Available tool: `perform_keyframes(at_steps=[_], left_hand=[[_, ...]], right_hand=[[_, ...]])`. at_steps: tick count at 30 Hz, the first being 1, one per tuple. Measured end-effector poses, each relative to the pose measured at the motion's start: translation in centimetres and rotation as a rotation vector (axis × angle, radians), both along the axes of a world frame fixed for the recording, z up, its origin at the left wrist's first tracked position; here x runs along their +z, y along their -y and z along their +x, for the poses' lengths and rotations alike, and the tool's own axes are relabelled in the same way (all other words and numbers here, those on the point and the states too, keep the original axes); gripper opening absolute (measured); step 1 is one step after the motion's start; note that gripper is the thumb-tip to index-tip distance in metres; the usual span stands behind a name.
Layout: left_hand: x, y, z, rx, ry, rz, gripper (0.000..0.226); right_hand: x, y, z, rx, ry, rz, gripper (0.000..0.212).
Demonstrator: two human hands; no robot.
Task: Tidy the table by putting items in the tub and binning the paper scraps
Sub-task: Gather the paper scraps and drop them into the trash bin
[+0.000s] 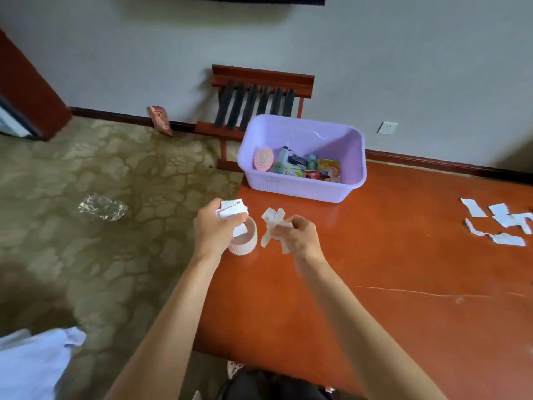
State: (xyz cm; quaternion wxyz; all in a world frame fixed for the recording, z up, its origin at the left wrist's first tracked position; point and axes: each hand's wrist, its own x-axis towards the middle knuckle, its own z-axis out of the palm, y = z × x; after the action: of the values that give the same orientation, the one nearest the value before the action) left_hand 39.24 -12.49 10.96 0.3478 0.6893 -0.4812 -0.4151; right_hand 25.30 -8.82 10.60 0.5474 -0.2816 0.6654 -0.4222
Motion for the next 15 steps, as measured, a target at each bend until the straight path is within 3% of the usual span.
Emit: perform_keyframes(at_steps=[4,8,15], left_hand=[[-0.2,-0.8,5.7,0.176,-0.050,0.025,0.014],[-1.6,-1.5,11.5,0.292,-0.069,0.093,0.041],[-6.4,1.8,20.8,0.270,-0.089,0.224,0.015]], right_hand=[[-0.2,1.5,6.0,0.171,0.022,-0.012,0.034],[-1.5,2.7,11.9,0.248,0.054,0.033,0.032],[-5.7,4.9,21.2,0.172,-0.005,0.191,0.024]])
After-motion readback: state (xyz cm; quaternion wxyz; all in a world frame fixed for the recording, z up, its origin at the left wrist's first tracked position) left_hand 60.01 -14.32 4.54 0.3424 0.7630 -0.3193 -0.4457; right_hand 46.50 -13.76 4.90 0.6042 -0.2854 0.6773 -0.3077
